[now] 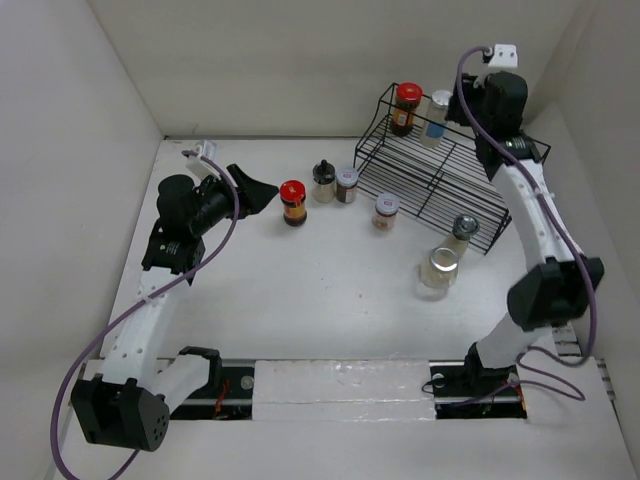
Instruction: Organize the condiment bottles
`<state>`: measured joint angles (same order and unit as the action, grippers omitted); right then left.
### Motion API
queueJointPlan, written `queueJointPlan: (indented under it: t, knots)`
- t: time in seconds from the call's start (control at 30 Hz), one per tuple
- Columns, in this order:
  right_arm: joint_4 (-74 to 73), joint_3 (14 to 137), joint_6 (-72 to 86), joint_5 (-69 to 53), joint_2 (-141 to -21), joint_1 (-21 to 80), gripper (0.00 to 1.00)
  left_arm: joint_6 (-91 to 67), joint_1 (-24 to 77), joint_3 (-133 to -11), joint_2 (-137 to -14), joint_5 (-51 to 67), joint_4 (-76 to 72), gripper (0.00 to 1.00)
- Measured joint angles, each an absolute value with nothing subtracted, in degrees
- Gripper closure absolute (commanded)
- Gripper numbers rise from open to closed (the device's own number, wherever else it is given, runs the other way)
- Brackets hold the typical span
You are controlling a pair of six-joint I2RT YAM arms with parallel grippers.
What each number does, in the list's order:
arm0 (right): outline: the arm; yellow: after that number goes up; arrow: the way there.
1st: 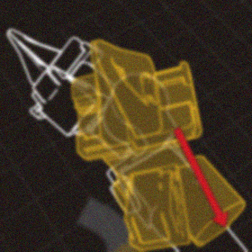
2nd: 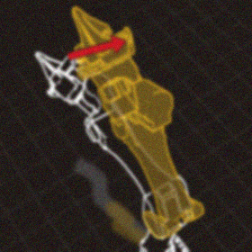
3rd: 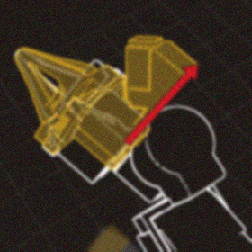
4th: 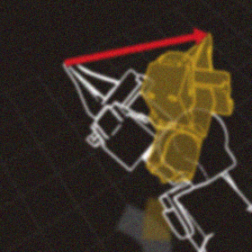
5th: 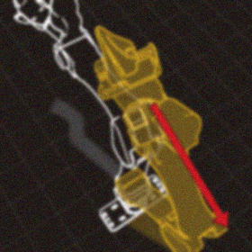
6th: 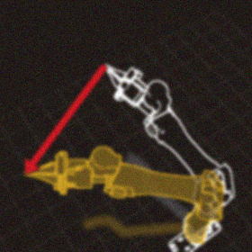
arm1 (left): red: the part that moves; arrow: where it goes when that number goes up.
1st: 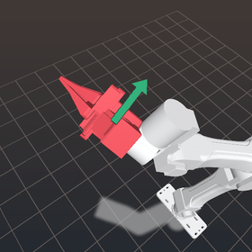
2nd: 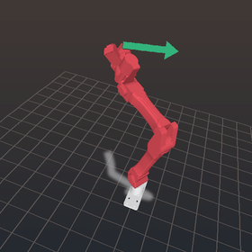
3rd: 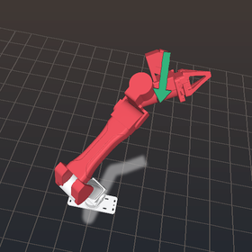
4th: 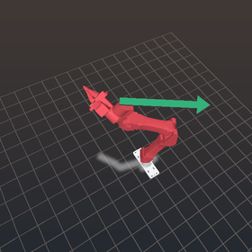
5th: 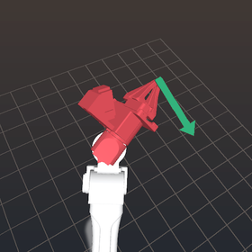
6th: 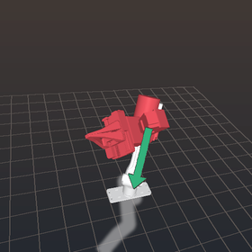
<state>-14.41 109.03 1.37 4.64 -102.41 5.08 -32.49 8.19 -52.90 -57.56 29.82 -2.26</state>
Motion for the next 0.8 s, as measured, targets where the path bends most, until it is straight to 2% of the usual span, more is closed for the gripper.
queueJointPlan:
  t: [0.03, 0.1, 0.13, 0.23, 0.27, 0.33, 0.4, 0.6, 0.8]
  knots:
    - [-13.19, 102.28, 1.61, 6.81, -97.17, 5.74, 0.68, -32.47, 8.19, -52.90, -57.56, 29.76, -2.20, 0.37]
    - [-7.31, 87.57, 2.61, 10.98, -86.21, 7.40, 0.80, -32.47, 8.19, -52.90, -57.56, 29.63, -2.13, 0.37]
    - [-5.65, 79.99, 3.20, 13.72, -80.16, 8.78, 0.80, -32.38, 8.19, -52.90, -57.56, 29.23, -1.87, 0.37]
    - [0.38, 60.51, 5.96, 20.12, -64.90, 14.37, 0.50, -31.73, 8.19, -53.04, -57.65, 27.55, -0.30, 0.37]
    - [0.58, 56.01, 6.52, 21.71, -61.56, 16.03, 0.30, -31.44, 8.19, -53.08, -57.69, 27.00, 0.32, 0.37]
    - [-0.73, 50.78, 7.25, 24.82, -57.45, 17.69, 0.15, -31.05, 8.19, -53.08, -57.89, 26.26, 1.13, 0.37]
    - [-3.97, 48.27, 8.40, 27.79, -56.25, 17.37, 0.05, -30.81, 8.19, -53.19, -58.22, 25.74, 1.63, 0.37]
    - [-9.52, 42.02, 10.07, 28.40, -55.48, 12.27, 0.01, -30.50, 8.19, -53.65, -59.31, 25.45, 2.11, 0.37]
    - [-9.15, 42.24, 9.15, 23.62, -63.79, 7.81, 0.01, -30.52, 8.19, -53.67, -59.31, 25.52, 2.04, 0.37]
